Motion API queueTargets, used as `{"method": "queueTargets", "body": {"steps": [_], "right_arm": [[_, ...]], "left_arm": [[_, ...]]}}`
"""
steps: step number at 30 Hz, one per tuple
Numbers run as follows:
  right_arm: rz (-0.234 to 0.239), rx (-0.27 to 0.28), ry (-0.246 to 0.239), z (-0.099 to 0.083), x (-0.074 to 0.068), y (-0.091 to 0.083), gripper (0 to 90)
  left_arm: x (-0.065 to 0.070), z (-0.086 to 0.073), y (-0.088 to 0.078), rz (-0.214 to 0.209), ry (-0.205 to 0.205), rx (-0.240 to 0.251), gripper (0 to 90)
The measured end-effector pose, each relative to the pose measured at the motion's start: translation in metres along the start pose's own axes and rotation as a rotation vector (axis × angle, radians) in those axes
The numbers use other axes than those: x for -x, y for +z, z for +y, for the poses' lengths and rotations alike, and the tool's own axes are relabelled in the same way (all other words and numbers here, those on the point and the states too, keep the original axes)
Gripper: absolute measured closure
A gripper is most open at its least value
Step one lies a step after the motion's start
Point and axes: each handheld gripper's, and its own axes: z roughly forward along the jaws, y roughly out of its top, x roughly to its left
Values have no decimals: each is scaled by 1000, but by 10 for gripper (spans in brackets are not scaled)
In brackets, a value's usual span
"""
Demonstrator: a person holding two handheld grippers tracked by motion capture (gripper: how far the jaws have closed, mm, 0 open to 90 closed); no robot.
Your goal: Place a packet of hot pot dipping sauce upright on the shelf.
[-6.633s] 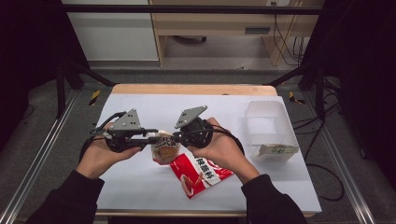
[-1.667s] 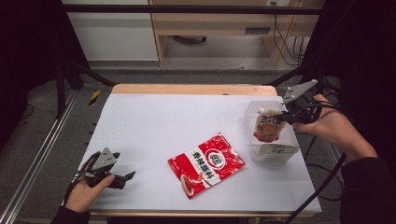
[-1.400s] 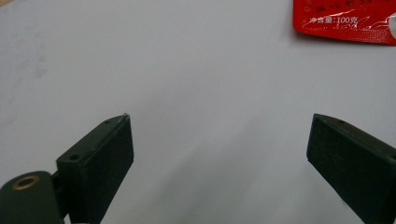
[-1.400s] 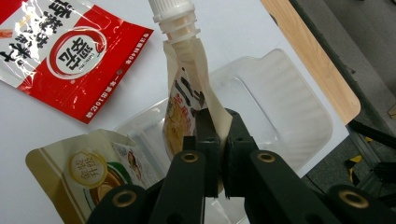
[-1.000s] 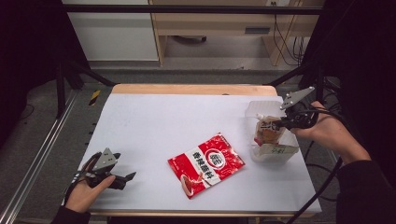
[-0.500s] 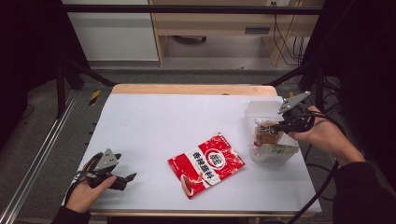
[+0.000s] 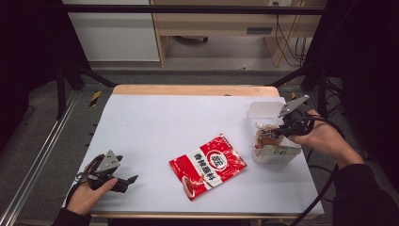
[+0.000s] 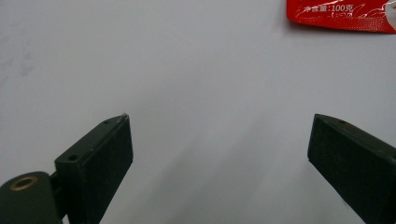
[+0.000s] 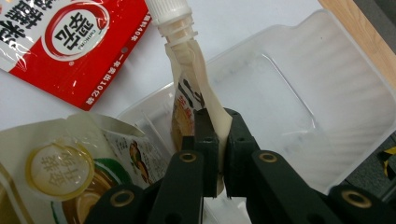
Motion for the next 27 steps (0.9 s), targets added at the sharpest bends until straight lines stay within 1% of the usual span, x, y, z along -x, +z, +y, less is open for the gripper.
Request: {"method": "queueTargets", "body": {"steps": [4, 6, 8, 10, 11, 13, 15, 17, 18, 19, 21, 23, 24, 25, 26, 27], "right_arm": [[-5, -8, -5, -2, -1, -1, 818], [-2, 3, 10, -2, -1, -2, 742], [-10, 15, 21, -2, -2, -3, 668], [-18, 19, 26, -2, -2, -5, 615], [-24, 27, 38, -1, -2, -6, 590], [-22, 30, 40, 0, -2, -7, 543], [-21, 40, 46, 2, -4, -8, 476], [-39, 53, 49, 5, -6, -12, 416], [-49, 72, 53, 7, -8, -14, 367], [-55, 75, 46, 8, -9, -16, 344], [-71, 98, 48, 13, -14, -23, 289], [-84, 131, 35, 18, -20, -31, 250], [-86, 146, 19, 21, -24, -35, 236], [-94, 160, -9, 25, -31, -40, 216], [-96, 171, -27, 27, -35, -43, 200], [-99, 184, -34, 31, -42, -47, 172]], "left_arm": [[0, 0, 0, 0, 2, -2, 65], [1, 0, 0, -2, 3, -4, 65], [1, 0, 0, -3, 4, -5, 65], [1, 0, 1, -3, 5, -6, 65], [1, 0, 1, -2, 5, -6, 65], [1, 0, 0, -2, 6, -6, 65], [1, 0, 0, -2, 6, -6, 65], [1, 0, 0, -2, 6, -5, 65], [1, 0, 0, -2, 6, -6, 65], [1, 0, 0, -2, 7, -6, 65], [2, 1, 1, -3, 9, -6, 65], [2, 1, 1, -5, 10, -8, 65], [3, 1, 1, -3, 11, -7, 65], [3, 1, 1, -3, 11, -7, 65], [3, 1, 1, -3, 12, -7, 65], [3, 1, 1, -2, 13, -7, 65]]}}
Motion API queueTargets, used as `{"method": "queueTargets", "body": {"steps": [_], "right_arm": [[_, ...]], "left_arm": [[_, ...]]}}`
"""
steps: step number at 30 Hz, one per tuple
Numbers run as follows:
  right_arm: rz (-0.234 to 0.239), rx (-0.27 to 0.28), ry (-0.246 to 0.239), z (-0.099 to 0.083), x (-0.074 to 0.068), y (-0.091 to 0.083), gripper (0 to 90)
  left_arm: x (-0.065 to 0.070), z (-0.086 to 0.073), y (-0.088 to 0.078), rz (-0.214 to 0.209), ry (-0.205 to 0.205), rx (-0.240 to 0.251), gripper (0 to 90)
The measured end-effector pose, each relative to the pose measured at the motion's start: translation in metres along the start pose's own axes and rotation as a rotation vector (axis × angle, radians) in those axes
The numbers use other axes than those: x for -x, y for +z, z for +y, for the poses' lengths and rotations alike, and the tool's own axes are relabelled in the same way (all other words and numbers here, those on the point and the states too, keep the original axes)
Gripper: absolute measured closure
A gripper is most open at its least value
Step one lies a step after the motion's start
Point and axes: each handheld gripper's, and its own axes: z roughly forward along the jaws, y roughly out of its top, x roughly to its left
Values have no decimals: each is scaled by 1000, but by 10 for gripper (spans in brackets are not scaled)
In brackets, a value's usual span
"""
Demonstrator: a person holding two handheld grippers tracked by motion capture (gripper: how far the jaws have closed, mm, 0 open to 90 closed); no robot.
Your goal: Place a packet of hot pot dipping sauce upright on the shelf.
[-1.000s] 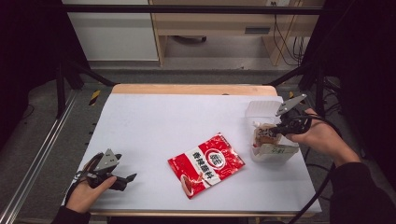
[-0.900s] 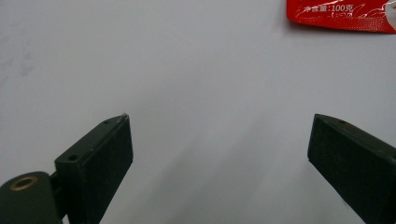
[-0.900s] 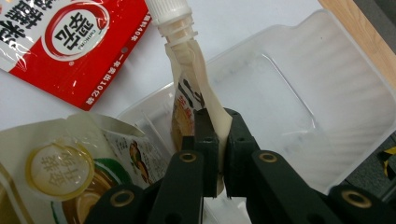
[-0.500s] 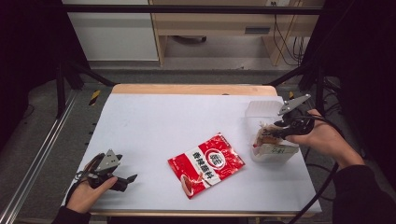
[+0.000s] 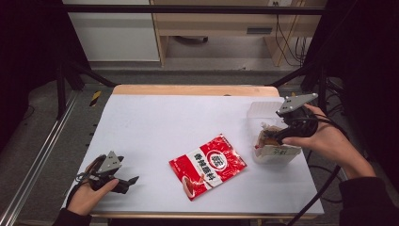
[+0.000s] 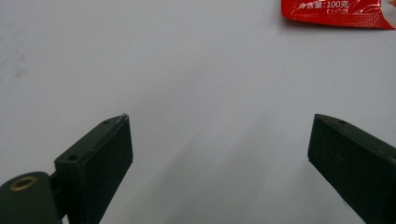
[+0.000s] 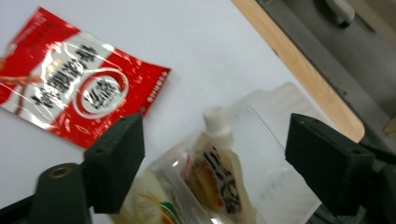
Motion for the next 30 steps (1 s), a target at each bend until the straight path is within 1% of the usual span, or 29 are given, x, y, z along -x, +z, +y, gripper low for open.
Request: {"method": "queueTargets", "body": {"steps": [1, 3, 4, 6, 8, 9, 11, 13, 15, 18, 20, 22, 27, 30], "right_arm": [[-1, 4, 0, 4, -6, -3, 162], [-8, 22, -19, 12, -16, -8, 150], [-8, 32, -37, 15, -22, -9, 140], [-10, 36, -44, 22, -35, -12, 127], [-11, 60, -50, 28, -47, -13, 126], [-17, 70, -45, 31, -52, -12, 128], [-32, 75, -37, 35, -62, -9, 123], [-31, 85, -27, 38, -71, -5, 117], [-32, 89, 2, 39, -78, 1, 93], [-22, 111, 35, 38, -86, 12, 93], [-11, 114, 51, 36, -88, 18, 94], [-5, 111, 54, 35, -90, 24, 98], [-11, 86, 60, 32, -90, 32, 103], [-33, 82, 71, 30, -90, 35, 110]], "left_arm": [[0, 0, 0, 0, 0, 0, 65], [0, 0, 0, 0, 0, 0, 65], [0, 0, 0, 0, 1, 0, 65], [0, 0, 0, 1, 3, -1, 65], [1, 0, 0, 1, 3, -1, 65], [1, 0, 0, 0, 3, 0, 64], [1, 0, 0, -1, 10, -6, 63], [2, 1, 1, -1, 9, -5, 62], [3, 1, 1, -3, 10, -4, 61], [3, 1, 1, -4, 15, -4, 61], [3, 1, 1, -4, 16, -4, 60], [3, 1, 1, -3, 16, -4, 60], [4, 1, 1, -3, 18, -4, 60], [4, 2, 2, -3, 19, -4, 58]]}}
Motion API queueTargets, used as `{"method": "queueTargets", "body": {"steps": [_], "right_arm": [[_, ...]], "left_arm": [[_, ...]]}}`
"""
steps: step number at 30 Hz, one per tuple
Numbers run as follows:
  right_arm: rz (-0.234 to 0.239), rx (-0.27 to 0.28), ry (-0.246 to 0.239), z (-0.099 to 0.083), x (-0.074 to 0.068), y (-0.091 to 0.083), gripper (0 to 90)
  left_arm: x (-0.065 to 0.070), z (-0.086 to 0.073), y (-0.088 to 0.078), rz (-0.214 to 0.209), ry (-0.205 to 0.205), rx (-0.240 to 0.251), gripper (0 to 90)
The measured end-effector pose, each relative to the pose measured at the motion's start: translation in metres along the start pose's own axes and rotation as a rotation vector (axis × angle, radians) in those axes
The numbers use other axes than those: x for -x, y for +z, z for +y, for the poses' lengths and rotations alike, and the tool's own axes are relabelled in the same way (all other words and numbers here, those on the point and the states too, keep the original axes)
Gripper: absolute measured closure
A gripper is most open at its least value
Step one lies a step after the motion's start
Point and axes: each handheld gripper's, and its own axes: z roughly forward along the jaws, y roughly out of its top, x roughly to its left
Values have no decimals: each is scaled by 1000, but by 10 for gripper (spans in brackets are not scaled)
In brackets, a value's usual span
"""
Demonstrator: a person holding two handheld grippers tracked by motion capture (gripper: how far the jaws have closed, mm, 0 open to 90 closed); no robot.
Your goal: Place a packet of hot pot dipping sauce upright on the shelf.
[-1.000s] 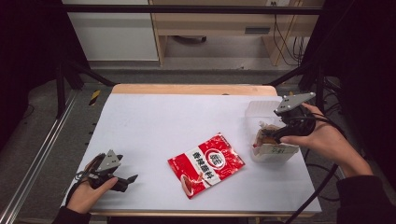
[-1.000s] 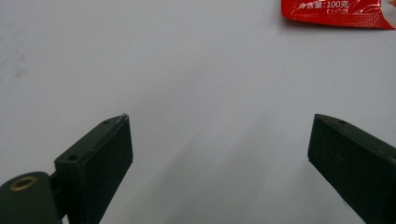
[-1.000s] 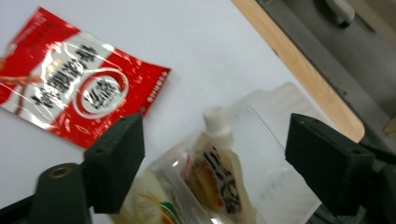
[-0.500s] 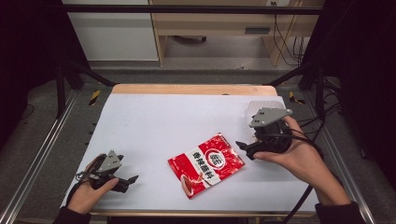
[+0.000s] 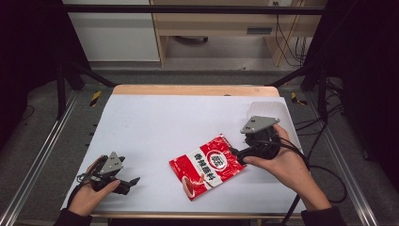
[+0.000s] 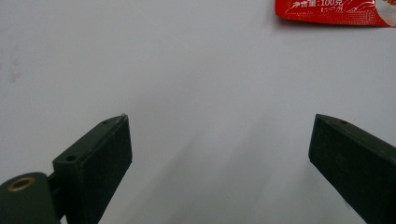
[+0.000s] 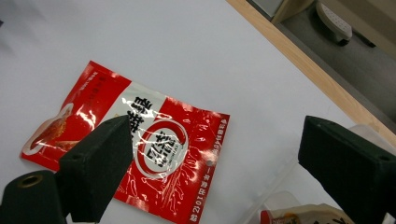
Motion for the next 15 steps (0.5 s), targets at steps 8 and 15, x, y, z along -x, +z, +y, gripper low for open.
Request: {"method": "queueTargets", "body": {"steps": [8, 15], "right_arm": [[-49, 14, 61, -11, -9, 16, 134], [-52, 19, 116, -21, -14, 33, 139]], "left_arm": [[3, 1, 1, -2, 6, -3, 55], [4, 2, 2, -4, 9, -6, 53]]}}
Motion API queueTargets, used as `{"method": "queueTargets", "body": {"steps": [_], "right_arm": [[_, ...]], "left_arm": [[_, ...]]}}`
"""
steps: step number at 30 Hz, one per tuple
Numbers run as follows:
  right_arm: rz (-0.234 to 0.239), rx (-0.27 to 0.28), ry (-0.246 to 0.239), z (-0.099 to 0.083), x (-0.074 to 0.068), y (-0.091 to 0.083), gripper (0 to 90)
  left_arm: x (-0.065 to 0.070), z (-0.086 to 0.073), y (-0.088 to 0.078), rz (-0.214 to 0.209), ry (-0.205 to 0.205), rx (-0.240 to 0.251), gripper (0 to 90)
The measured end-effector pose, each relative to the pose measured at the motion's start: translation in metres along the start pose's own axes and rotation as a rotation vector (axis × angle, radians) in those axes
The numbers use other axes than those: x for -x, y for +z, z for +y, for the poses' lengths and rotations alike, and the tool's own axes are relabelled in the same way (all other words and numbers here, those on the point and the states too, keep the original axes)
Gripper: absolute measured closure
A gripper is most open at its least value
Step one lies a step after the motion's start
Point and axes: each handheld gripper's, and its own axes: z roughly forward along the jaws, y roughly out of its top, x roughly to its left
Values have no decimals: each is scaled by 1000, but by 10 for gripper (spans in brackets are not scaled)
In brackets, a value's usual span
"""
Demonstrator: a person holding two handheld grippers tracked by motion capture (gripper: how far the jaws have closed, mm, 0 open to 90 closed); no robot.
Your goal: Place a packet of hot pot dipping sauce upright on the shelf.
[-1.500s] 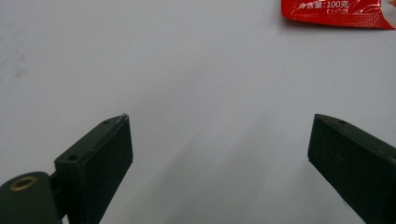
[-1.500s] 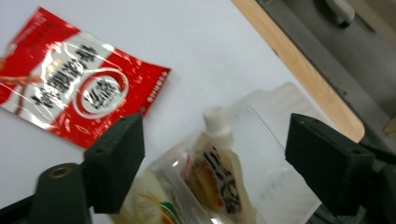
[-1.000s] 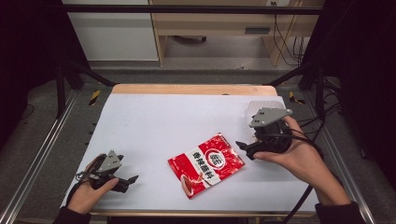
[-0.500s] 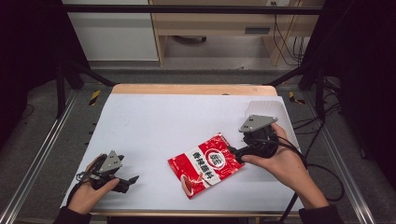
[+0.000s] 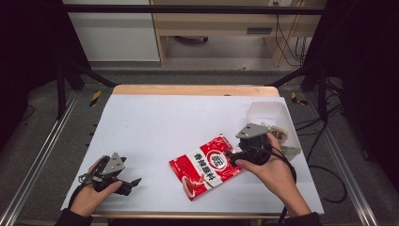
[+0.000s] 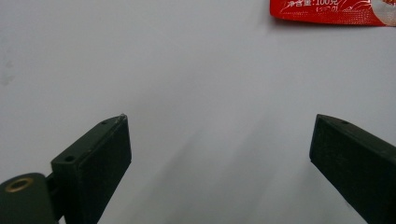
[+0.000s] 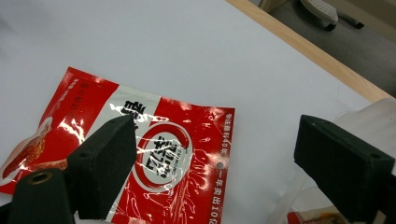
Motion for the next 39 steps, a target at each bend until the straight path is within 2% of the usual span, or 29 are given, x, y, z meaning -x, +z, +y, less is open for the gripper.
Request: {"method": "queueTargets", "body": {"steps": [5, 15, 18, 25, 31, 35, 39], "right_arm": [[2, -3, 22, -8, -3, 7, 141], [18, 9, 107, -24, -6, 17, 111], [18, 2, 113, -30, -7, 20, 109], [2, 6, 149, -44, -13, 25, 135], [-22, 6, 139, -51, -19, 28, 168], [-37, 5, 156, -55, -19, 28, 178], [-63, -4, 191, -63, -17, 32, 191]], "left_arm": [[1, 0, 0, -1, 2, -3, 52], [3, 2, 2, -6, 10, -4, 51], [4, 3, 2, -5, 13, -1, 51], [11, 8, 4, -9, 32, 7, 51], [19, 13, 6, -4, 54, 9, 51], [24, 16, 9, 5, 62, 14, 54], [28, 19, 12, 5, 88, -7, 59]]}}
